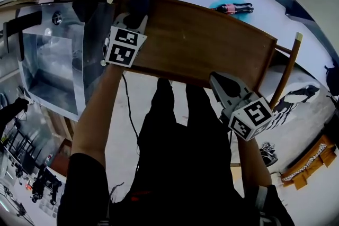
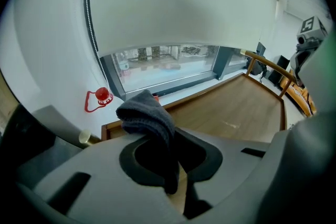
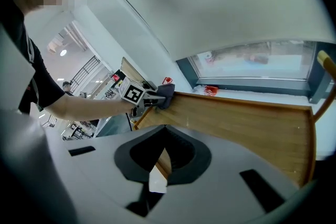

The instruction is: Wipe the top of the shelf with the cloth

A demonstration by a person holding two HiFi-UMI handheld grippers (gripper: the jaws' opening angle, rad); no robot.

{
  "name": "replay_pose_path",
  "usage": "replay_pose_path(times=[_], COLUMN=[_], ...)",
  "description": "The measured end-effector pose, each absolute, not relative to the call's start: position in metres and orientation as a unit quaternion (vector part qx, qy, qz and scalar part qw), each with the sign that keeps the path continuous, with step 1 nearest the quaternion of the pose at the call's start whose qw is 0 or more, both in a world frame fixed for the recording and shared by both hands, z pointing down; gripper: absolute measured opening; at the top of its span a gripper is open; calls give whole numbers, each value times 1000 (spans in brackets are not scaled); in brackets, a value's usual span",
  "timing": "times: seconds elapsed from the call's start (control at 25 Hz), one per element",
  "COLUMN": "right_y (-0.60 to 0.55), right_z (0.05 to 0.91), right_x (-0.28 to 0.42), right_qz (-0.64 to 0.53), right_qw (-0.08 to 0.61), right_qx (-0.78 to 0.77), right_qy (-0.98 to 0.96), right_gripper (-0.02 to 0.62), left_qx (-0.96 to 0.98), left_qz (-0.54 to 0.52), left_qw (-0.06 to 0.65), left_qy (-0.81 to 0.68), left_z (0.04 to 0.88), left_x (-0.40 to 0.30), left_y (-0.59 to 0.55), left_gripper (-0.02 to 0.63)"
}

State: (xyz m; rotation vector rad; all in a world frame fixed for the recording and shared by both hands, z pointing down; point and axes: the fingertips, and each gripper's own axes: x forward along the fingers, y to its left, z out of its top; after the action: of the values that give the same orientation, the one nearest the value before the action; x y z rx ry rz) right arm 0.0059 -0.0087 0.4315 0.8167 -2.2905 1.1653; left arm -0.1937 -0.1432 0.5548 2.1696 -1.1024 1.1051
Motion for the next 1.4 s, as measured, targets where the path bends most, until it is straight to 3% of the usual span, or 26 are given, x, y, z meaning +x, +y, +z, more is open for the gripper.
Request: replay_pose_path(times=[1.4], right_y=[23], right_z=[438], right_x=[87], right_qz=[445], right_qw=[179], right_qx=[345], right_qy=[-806], right_gripper=[5], left_qx=[823], left_qz=[420], left_qw=[225], left_qy=[-309], left_z=[579], left_x=[-57], left_y=[-118], left_gripper=[54])
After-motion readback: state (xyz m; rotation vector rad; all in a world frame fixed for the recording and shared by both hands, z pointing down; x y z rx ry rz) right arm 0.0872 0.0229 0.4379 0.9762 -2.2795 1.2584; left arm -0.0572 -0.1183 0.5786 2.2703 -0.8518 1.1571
